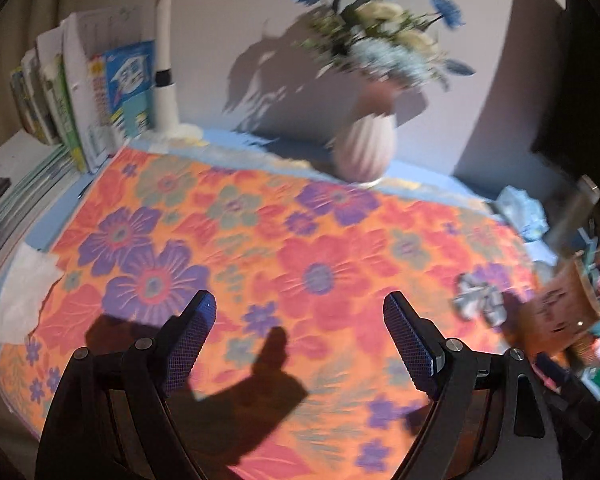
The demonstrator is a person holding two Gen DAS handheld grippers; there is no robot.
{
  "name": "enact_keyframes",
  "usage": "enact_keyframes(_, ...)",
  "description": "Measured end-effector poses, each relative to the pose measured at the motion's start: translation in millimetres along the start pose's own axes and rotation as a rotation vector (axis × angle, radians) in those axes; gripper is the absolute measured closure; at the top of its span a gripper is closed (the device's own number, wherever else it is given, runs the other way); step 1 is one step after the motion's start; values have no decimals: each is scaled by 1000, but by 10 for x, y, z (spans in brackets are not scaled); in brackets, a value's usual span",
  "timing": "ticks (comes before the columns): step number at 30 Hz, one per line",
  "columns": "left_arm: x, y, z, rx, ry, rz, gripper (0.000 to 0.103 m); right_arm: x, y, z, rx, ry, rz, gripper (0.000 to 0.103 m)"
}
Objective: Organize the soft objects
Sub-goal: 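Grasp the white tissue with the left tool while the right tool grasps the plaid bow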
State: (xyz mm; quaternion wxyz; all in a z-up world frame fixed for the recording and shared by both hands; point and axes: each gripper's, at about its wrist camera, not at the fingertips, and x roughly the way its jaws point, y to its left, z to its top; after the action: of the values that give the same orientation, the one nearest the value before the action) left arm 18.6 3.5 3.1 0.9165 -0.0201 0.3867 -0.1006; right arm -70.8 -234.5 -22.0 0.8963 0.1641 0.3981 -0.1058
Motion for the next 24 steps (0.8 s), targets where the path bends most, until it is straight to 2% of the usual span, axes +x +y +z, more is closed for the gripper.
enact_keyframes(4,197,146,-107,1,29,24,18,214,0,75,31,34,-18,18)
enact_keyframes(8,258,445,-139,-60,24,55,18,393,120,219,5,33,-64,18)
enact_keyframes(10,230,696,-150,-121,10,85,18,510,142,292,8,42,-91,18)
enact_keyframes(14,53,1412,-182,-269,-39,197,18,751,152,389,27,66,-152,18)
enact_keyframes(17,-115,2010,-218,-390,-54,262,18,826,279,428,-25,68,-178,18)
enact_keyframes(19,-194,2307,-239,-432,-53,296,18,870,331,438,-35,74,-197,18)
enact_keyframes(22,-287,2610,-240,-431,-44,374,18,944,365,473,-41,88,-230,17)
enact_keyframes(24,-302,2760,-264,-444,-28,389,18,990,379,506,-41,92,-232,16)
